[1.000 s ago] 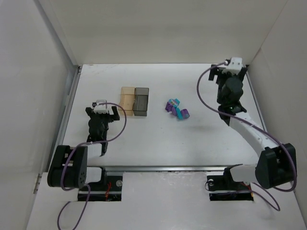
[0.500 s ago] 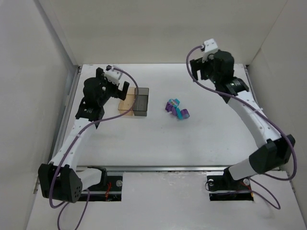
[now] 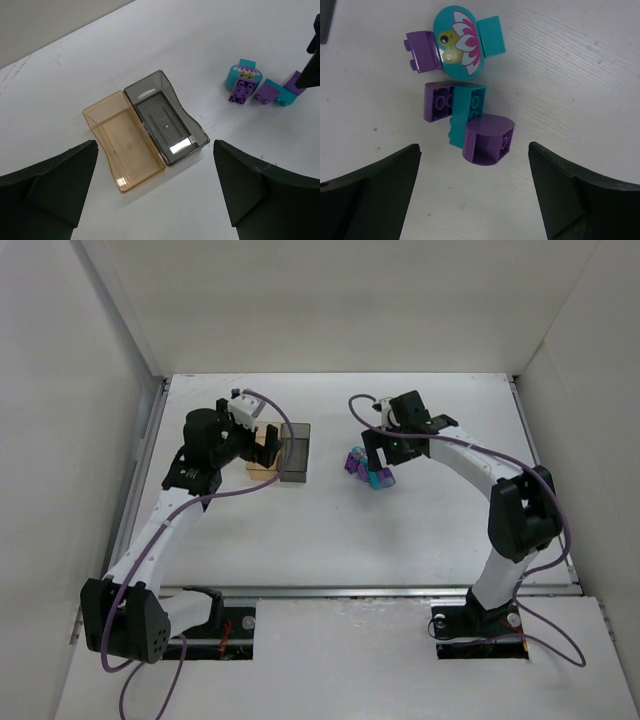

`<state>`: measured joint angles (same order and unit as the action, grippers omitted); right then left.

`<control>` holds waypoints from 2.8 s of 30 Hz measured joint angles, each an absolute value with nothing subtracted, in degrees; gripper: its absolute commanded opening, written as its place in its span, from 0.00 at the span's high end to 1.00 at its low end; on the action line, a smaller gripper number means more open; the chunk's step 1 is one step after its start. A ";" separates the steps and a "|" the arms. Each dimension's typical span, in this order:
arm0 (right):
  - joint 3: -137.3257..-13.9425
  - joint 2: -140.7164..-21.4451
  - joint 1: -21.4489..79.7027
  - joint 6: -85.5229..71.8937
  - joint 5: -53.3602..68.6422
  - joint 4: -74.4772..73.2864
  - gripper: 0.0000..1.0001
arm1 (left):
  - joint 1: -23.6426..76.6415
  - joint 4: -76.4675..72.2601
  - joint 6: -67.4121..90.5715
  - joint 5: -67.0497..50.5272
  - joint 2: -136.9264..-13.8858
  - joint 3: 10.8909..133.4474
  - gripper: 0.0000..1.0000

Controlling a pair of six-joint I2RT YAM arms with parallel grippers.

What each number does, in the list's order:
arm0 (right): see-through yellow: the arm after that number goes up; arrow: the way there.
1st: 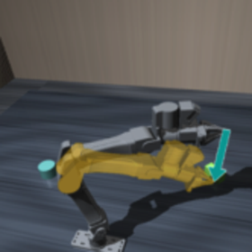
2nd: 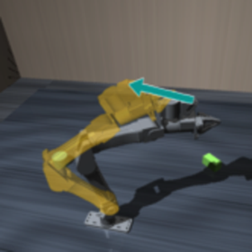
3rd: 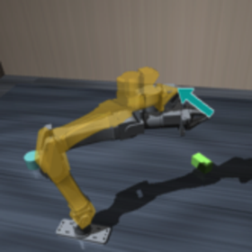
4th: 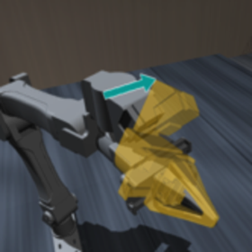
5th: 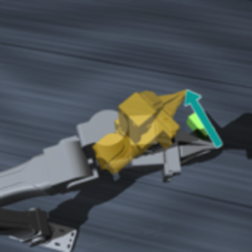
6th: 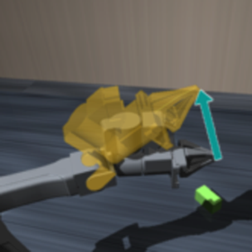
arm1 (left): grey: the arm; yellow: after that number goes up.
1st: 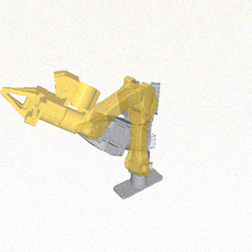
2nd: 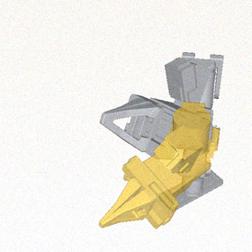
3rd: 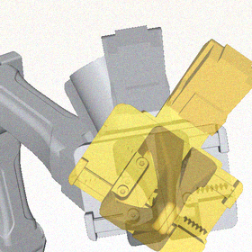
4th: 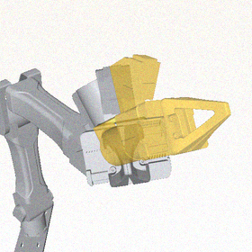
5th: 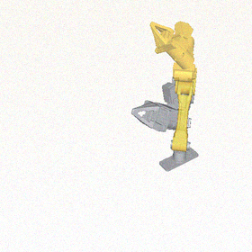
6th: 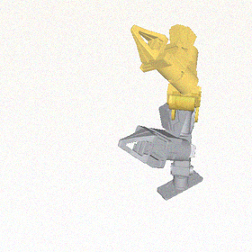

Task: Sort the legos into containers by color

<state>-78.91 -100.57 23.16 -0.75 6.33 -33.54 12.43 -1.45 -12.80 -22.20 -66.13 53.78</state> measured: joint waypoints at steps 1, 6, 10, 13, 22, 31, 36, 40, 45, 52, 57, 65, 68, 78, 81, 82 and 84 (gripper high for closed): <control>-78.91 -101.12 23.42 -1.08 6.48 -33.43 0.11 | 12.43 -1.50 -12.71 -22.02 -66.13 53.45 0.00; -78.91 -105.06 23.99 -2.63 6.37 -33.08 0.15 | 12.43 -1.41 -12.19 -21.76 -65.80 51.88 0.00; -78.91 -107.24 23.99 -3.05 5.52 -33.36 0.15 | 12.43 -1.48 -11.57 -21.47 -65.69 51.77 0.00; -78.89 -107.39 24.01 -3.29 4.69 -33.67 0.15 | 12.43 -1.48 -11.42 -21.15 -65.69 51.77 0.00; -78.87 -109.12 24.60 -3.33 3.73 -33.01 0.14 | 12.43 -1.52 -11.25 -20.86 -65.69 51.77 0.00; -78.67 -111.00 25.71 -3.79 1.91 -32.93 0.31 | 12.43 -1.96 -11.22 -20.53 -65.69 51.03 0.00; -78.67 -111.00 25.69 -4.36 1.80 -32.56 0.72 | 12.43 -1.98 -11.22 -20.53 -65.39 50.92 0.00; -78.67 -110.96 25.69 -4.43 2.13 -32.56 0.96 | 12.45 -2.02 -12.23 -21.93 -64.58 50.28 0.03; -78.37 -108.44 25.69 -4.62 3.81 -32.69 1.00 | 14.26 -0.64 -17.41 -26.85 -64.31 50.30 0.05; -77.84 -95.31 25.98 -7.57 11.00 -32.47 1.00 | 20.12 1.39 -24.80 -33.67 -67.05 54.65 0.06; -78.96 -89.21 28.91 -10.61 16.38 -30.48 1.00 | 22.02 -2.55 -24.49 -39.31 -71.00 57.30 0.02; -79.24 -89.01 30.72 -13.56 23.22 -27.75 1.00 | 25.34 -5.72 -24.91 -42.76 -74.22 59.77 0.09; -79.24 -89.01 30.79 -14.06 24.14 -27.14 1.00 | 26.59 -5.82 -25.12 -43.09 -74.24 59.94 0.09; -79.24 -88.99 32.14 -14.31 24.97 -25.67 1.00 | 27.97 -7.68 -23.62 -39.77 -75.02 60.16 0.41; -79.22 -88.99 31.99 -14.15 24.43 -25.21 1.00 | 28.21 -7.70 -23.20 -39.09 -75.05 60.25 0.49; -79.22 -88.97 31.97 -14.13 24.32 -25.08 1.00 | 28.38 -7.70 -23.07 -39.09 -75.05 60.29 0.51; -79.22 -88.97 31.94 -14.09 23.97 -24.77 1.00 | 28.49 -7.51 -22.85 -39.46 -75.09 60.40 0.60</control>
<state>-79.22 -88.97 31.94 -14.09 23.97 -24.77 28.49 -7.51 -22.85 -39.46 -75.09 60.40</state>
